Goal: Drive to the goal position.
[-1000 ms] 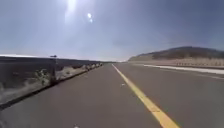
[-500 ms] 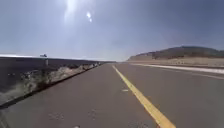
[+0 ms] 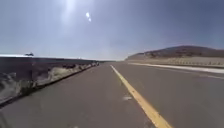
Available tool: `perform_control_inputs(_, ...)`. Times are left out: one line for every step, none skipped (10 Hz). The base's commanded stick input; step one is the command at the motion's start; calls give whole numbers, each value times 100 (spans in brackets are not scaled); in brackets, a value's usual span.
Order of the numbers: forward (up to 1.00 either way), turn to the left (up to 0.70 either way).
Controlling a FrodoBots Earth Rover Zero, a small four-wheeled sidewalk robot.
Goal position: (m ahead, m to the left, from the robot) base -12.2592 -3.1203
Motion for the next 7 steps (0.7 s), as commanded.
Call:
perform_control_inputs(85, 0)
perform_control_inputs(85, 0)
perform_control_inputs(0, -85)
perform_control_inputs(0, -85)
perform_control_inputs(0, -85)
perform_control_inputs(0, -85)
perform_control_inputs(0, -85)
